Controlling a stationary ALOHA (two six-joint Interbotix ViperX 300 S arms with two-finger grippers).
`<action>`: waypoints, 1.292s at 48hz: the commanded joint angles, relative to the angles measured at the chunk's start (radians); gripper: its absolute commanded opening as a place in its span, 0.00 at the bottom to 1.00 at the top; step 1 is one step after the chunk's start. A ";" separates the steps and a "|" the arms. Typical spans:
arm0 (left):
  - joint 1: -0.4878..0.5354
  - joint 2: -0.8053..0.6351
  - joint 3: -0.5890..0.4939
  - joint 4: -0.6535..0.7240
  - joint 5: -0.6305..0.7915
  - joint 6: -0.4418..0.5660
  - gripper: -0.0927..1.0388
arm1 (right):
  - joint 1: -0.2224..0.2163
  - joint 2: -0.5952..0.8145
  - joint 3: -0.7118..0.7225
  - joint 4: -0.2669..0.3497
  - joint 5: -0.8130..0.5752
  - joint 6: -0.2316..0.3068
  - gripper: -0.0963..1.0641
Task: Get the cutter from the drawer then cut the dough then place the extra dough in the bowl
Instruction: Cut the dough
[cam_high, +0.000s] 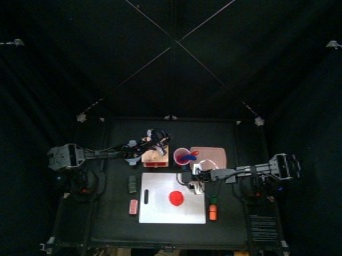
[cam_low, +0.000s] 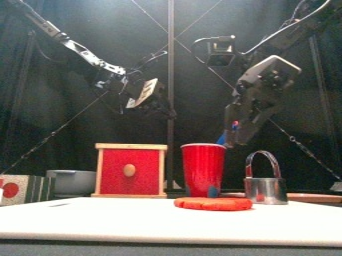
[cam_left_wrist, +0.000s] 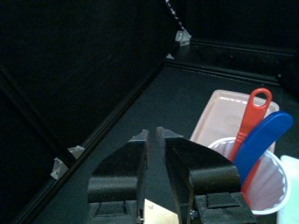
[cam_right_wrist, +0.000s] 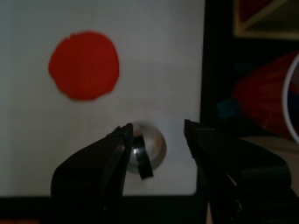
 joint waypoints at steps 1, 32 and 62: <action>-0.057 -0.041 0.020 -0.029 -0.075 0.000 0.61 | 0.012 -0.034 0.002 0.014 0.015 -0.020 0.81; -0.291 -0.103 0.196 -0.094 -0.224 -0.002 0.61 | 0.009 0.043 0.034 0.009 -0.104 -0.014 0.57; -0.476 -0.040 0.249 -0.112 -0.230 -0.014 0.60 | 0.048 0.167 -0.242 0.235 -0.014 0.011 0.46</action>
